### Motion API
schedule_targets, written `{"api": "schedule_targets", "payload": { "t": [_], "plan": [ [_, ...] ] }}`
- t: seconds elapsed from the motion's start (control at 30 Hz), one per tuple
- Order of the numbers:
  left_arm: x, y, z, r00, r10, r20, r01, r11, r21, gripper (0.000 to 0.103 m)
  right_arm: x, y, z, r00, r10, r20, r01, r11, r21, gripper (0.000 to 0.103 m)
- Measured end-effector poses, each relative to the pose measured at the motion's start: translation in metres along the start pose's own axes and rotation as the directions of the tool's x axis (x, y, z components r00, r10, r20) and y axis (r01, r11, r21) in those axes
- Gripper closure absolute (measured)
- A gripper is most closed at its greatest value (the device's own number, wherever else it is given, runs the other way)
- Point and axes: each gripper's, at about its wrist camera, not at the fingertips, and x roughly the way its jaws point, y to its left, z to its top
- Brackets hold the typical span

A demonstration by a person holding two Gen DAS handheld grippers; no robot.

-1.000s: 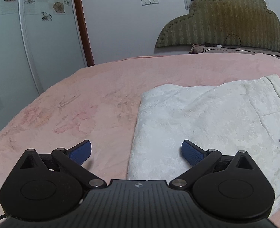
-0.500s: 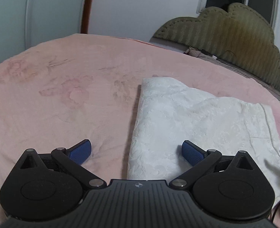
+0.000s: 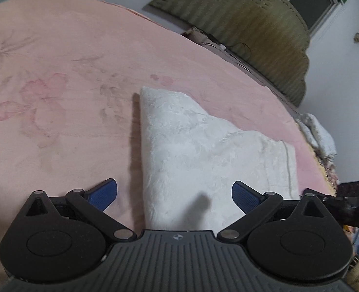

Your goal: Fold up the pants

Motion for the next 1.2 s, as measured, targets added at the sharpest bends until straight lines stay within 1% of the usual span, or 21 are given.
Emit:
{"api": "schedule_targets", "payload": {
  "t": [0.03, 0.1, 0.13, 0.17, 0.2, 0.23, 0.27, 0.33, 0.37, 0.4, 0.43, 0.5, 0.63, 0.7, 0.83, 0.93, 1.03, 1.1, 1.13, 1.17, 1.2],
  "plan": [
    [0.003, 0.000, 0.002, 1.000, -0.021, -0.007, 0.021, 1.000, 0.003, 0.004, 0.004, 0.003, 0.003, 1.000, -0.004, -0.010, 0.004, 1.000, -0.021, 0.001],
    [0.010, 0.001, 0.004, 0.998, -0.061, -0.008, 0.061, 0.998, 0.013, 0.005, 0.011, 0.007, 0.006, 0.999, -0.022, -0.027, 0.021, 0.998, -0.053, 0.010],
    [0.013, 0.001, 0.005, 0.997, -0.074, -0.009, 0.074, 0.997, 0.020, 0.006, 0.014, 0.008, 0.008, 0.999, -0.040, -0.029, 0.038, 0.997, -0.061, 0.023],
    [0.016, -0.001, 0.005, 0.996, -0.084, -0.008, 0.084, 0.996, 0.026, 0.007, 0.016, 0.009, 0.009, 0.998, -0.055, -0.030, 0.053, 0.996, -0.067, 0.041],
    [0.020, -0.003, 0.005, 0.995, -0.096, -0.009, 0.096, 0.995, 0.030, 0.017, 0.016, 0.008, 0.007, 0.997, -0.066, -0.033, 0.064, 0.996, -0.070, 0.049],
    [0.023, -0.005, 0.005, 0.996, -0.091, -0.012, 0.092, 0.995, 0.031, 0.029, 0.016, 0.008, 0.006, 0.998, -0.064, -0.029, 0.062, 0.995, -0.074, 0.053],
    [0.025, -0.008, 0.005, 0.998, -0.069, -0.009, 0.070, 0.997, 0.036, 0.035, 0.016, 0.011, 0.004, 0.997, -0.070, -0.022, 0.068, 0.994, -0.086, 0.055],
    [0.028, -0.016, 0.002, 1.000, 0.001, 0.000, -0.002, 0.996, 0.088, 0.067, 0.013, 0.015, 0.001, 0.997, -0.081, -0.005, 0.080, 0.991, -0.105, 0.059],
    [0.025, -0.018, 0.001, 1.000, 0.022, 0.019, -0.024, 0.994, 0.109, 0.072, 0.011, 0.018, -0.003, 0.996, -0.085, 0.006, 0.086, 0.990, -0.114, 0.062],
    [0.021, -0.022, -0.001, 0.999, 0.021, 0.042, -0.026, 0.993, 0.117, 0.082, 0.009, 0.022, -0.005, 0.996, -0.092, 0.020, 0.093, 0.987, -0.132, 0.063],
    [0.017, -0.024, -0.004, 0.998, 0.019, 0.066, -0.027, 0.992, 0.124, 0.088, 0.007, 0.028, -0.006, 0.995, -0.099, 0.033, 0.103, 0.982, -0.156, 0.064],
    [0.006, -0.030, -0.007, 0.993, 0.015, 0.118, -0.032, 0.988, 0.149, 0.092, 0.004, 0.039, -0.005, 0.992, -0.109, 0.059, 0.118, 0.973, -0.197, 0.067],
    [-0.008, -0.047, -0.002, 0.980, 0.010, 0.199, -0.051, 0.978, 0.204, 0.094, -0.001, 0.061, 0.011, 0.990, -0.089, 0.106, 0.115, 0.955, -0.274, 0.074],
    [-0.013, -0.055, 0.007, 0.973, 0.009, 0.232, -0.065, 0.970, 0.234, 0.094, 0.004, 0.070, 0.023, 0.990, -0.086, 0.114, 0.119, 0.939, -0.322, 0.074],
    [-0.020, -0.068, 0.031, 0.939, 0.057, 0.338, -0.161, 0.944, 0.289, 0.094, 0.030, 0.077, 0.055, 0.989, -0.066, 0.133, 0.111, 0.925, -0.365, 0.077],
    [-0.014, -0.071, 0.057, 0.927, 0.094, 0.364, -0.211, 0.930, 0.299, 0.094, 0.053, 0.074, 0.082, 0.986, -0.073, 0.148, 0.125, 0.914, -0.386, 0.077],
    [0.008, -0.054, 0.084, 0.932, 0.163, 0.324, -0.253, 0.932, 0.258, 0.091, 0.080, 0.061, 0.102, 0.988, -0.083, 0.131, 0.121, 0.938, -0.324, 0.077],
    [0.028, -0.037, 0.097, 0.939, 0.220, 0.264, -0.280, 0.935, 0.217, 0.084, 0.101, 0.046, 0.105, 0.990, -0.119, 0.081, 0.137, 0.951, -0.277, 0.076],
    [0.040, -0.029, 0.101, 0.937, 0.261, 0.231, -0.308, 0.931, 0.198, 0.077, 0.111, 0.038, 0.104, 0.986, -0.159, 0.055, 0.167, 0.953, -0.252, 0.073],
    [0.051, -0.023, 0.102, 0.931, 0.305, 0.199, -0.341, 0.922, 0.186, 0.076, 0.118, 0.031, 0.102, 0.976, -0.212, 0.038, 0.215, 0.947, -0.240, 0.065],
    [0.059, -0.018, 0.101, 0.919, 0.352, 0.179, -0.382, 0.906, 0.183, 0.072, 0.122, 0.027, 0.099, 0.967, -0.253, 0.028, 0.252, 0.937, -0.242, 0.059]
  ]
}}
